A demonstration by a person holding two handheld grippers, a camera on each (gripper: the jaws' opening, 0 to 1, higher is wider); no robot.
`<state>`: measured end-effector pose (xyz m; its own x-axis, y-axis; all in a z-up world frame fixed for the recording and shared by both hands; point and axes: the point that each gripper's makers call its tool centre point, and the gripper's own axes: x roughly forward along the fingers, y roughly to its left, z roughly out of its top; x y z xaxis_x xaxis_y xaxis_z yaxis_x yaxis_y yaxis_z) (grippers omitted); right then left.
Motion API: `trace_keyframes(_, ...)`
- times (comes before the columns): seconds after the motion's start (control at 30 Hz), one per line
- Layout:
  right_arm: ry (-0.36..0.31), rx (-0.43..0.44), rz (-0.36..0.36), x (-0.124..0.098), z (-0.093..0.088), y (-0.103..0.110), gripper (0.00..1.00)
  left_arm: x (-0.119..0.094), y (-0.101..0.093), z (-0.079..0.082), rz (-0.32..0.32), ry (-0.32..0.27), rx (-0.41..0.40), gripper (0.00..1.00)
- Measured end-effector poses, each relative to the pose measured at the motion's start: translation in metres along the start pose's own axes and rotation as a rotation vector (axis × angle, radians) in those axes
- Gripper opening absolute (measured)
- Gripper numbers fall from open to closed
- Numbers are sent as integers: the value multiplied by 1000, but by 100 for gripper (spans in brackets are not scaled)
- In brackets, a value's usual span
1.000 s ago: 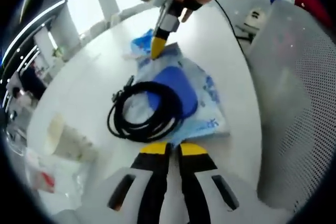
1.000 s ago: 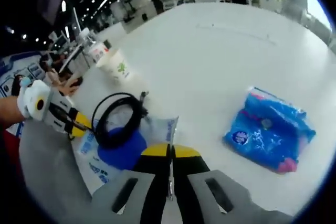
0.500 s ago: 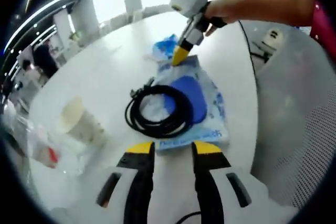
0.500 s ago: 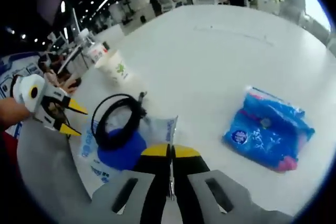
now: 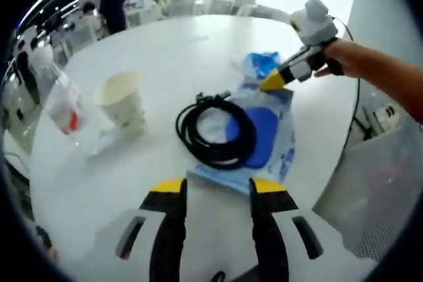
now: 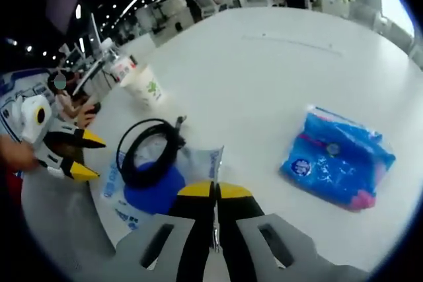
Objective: Arrange the tabletop items into an orderly group along one side of the table until the central work area is clear of visible clutter.
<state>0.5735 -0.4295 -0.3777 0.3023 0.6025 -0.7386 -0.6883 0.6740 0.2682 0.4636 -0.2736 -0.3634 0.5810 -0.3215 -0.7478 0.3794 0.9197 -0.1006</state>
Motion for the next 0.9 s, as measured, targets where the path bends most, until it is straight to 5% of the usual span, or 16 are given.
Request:
trace_keyframes(0.53, -12, 8, -1, -1, -1, 0, 1, 31, -5, -18, 15, 75, -234, 16)
trace_keyframes(0.9, -11, 27, 3, -3, -7, 0, 1, 35, 6, -10, 30, 58, -218, 4)
